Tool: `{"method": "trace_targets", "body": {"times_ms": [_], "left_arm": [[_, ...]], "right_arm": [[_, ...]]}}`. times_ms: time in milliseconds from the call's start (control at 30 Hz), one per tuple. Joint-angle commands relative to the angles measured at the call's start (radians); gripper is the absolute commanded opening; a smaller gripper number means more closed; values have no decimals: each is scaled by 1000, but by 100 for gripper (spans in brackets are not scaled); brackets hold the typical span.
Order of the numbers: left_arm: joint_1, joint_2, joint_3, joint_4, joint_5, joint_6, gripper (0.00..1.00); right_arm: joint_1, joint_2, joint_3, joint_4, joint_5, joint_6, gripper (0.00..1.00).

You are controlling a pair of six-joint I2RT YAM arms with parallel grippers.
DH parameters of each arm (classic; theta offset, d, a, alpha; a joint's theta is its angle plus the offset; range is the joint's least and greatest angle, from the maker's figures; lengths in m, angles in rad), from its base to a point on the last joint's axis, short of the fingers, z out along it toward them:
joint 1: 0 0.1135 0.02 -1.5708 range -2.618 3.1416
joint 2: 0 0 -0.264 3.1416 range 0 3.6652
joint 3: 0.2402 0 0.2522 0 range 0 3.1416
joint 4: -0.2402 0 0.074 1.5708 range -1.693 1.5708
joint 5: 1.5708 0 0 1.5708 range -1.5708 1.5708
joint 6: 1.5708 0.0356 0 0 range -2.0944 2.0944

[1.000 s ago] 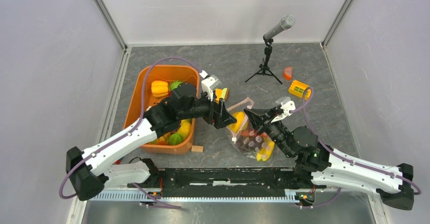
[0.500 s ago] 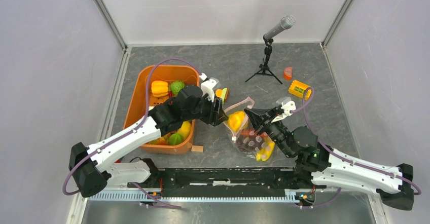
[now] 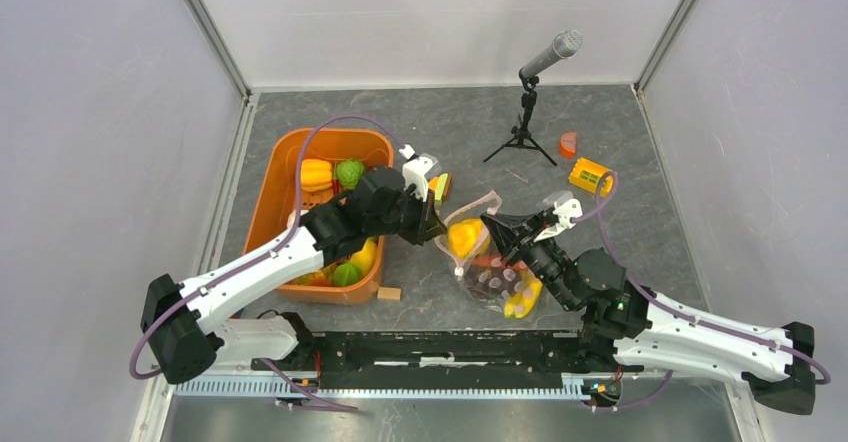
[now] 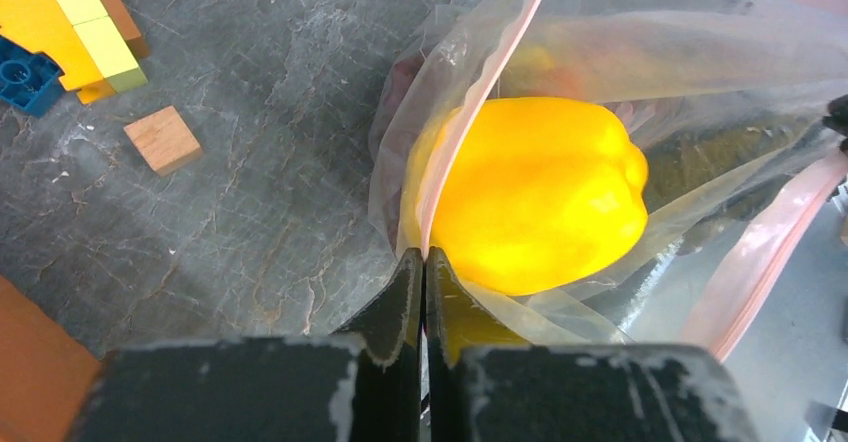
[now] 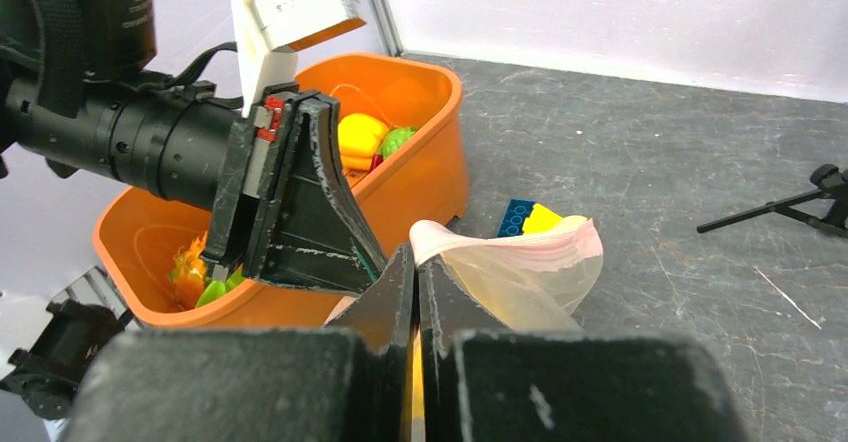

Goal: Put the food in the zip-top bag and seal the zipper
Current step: Adjust the zipper food storage bag at the center of the board.

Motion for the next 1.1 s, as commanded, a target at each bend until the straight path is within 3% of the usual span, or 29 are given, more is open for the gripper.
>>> {"method": "trace_targets", "body": {"times_ms": [0,100,367,667,833,967,1000,1067], "left_arm": [[-1,-51,90,60,29,27,2],[-2,-85,140,67,12,35,2],[-2,-71,166,88,-6,38,2],[0,-73,143,105,-90,34,3],[0,-41,171,121,-108,29,5],[4,-10,164,117,-193,6,17],[7,-9,157,109,-208,-3,28],[13,-21,116,116,-229,-26,68]], "right_arm": [[0,-34,0,38,102,42,2],[0,-85,-40,51,189,67,3],[0,-136,-17,60,170,-13,3],[0,-53,123,43,105,-139,2],[0,-9,199,21,166,-191,1],[0,24,239,-83,299,-192,2],[0,36,238,-110,315,-181,2],[1,58,223,-151,313,-145,2]]}}
